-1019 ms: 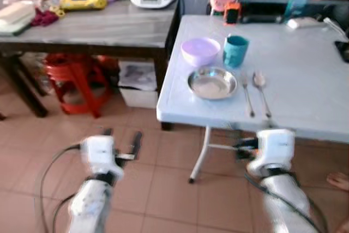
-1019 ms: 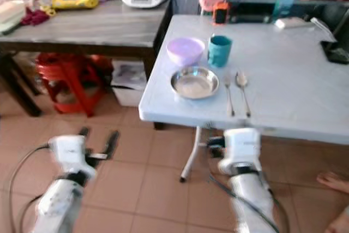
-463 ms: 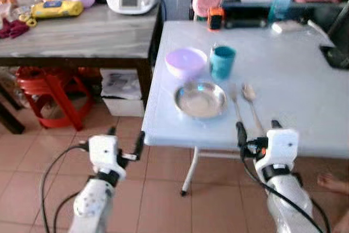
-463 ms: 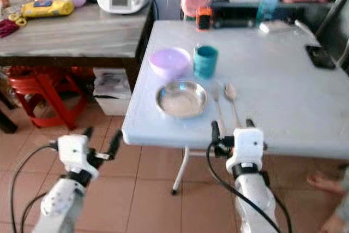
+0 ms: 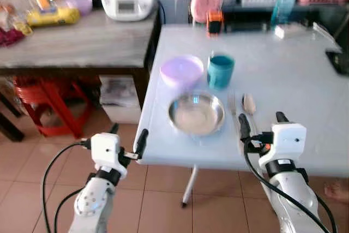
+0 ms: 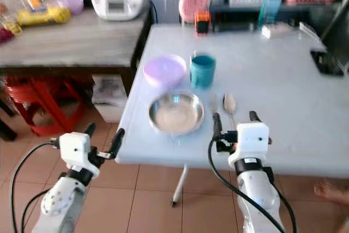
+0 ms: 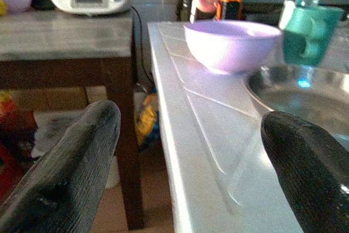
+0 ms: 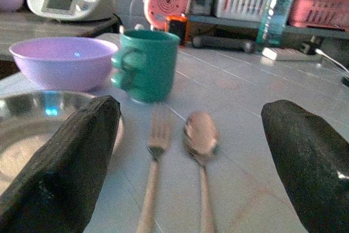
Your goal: Setting the table
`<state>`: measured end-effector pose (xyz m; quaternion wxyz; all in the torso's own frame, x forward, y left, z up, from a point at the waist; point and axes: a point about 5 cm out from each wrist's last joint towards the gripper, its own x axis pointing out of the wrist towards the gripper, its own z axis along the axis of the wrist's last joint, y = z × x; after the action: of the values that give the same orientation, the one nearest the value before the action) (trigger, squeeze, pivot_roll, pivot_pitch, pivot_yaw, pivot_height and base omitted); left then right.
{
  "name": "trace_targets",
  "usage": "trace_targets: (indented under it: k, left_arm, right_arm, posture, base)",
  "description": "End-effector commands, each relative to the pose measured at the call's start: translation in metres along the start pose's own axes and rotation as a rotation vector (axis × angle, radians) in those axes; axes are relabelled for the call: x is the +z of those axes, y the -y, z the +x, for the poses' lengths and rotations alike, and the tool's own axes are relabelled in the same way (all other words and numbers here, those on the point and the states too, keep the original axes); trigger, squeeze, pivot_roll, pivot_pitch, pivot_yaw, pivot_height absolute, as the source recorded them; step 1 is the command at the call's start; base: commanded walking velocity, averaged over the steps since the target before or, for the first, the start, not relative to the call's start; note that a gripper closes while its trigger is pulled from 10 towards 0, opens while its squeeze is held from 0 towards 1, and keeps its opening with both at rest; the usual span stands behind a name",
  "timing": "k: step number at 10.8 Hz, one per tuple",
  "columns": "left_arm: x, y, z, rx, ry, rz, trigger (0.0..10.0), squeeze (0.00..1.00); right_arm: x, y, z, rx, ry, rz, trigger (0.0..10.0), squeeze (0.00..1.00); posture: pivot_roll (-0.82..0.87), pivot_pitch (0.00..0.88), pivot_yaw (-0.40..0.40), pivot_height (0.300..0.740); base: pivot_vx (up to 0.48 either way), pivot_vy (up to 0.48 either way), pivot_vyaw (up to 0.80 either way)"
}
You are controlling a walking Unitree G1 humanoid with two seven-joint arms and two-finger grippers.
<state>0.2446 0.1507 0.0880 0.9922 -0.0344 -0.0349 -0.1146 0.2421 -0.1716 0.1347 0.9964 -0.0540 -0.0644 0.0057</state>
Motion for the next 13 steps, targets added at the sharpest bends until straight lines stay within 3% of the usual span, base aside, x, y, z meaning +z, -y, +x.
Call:
trace_targets:
  k: [1, 7, 13]
  left_arm:
    - [0.0, -0.008, -0.003, 0.016, -0.012, 0.026, 10.0, 0.0]
    - [0.005, -0.008, -0.008, 0.0, -0.008, 0.035, 10.0, 0.0]
    - [0.015, -0.016, -0.021, -0.219, -0.021, 0.083, 10.0, 0.0]
  right_arm:
    - [0.004, -0.006, 0.0, 0.017, 0.009, 0.015, 10.0, 0.0]
    - [0.001, -0.009, -0.003, 0.04, -0.023, 0.04, 10.0, 0.0]
    - [-0.004, -0.015, -0.008, 0.062, -0.081, 0.116, 10.0, 0.0]
  posture:
    - [-0.02, 0.09, 0.035, 0.74]
    - [-0.02, 0.108, 0.032, 0.74]
    - [-0.01, 0.122, 0.046, 0.74]
  base:
    - [0.289, 0.0, 0.0]
    - [0.234, 0.0, 0.0]
    - [0.0, 0.0, 0.0]
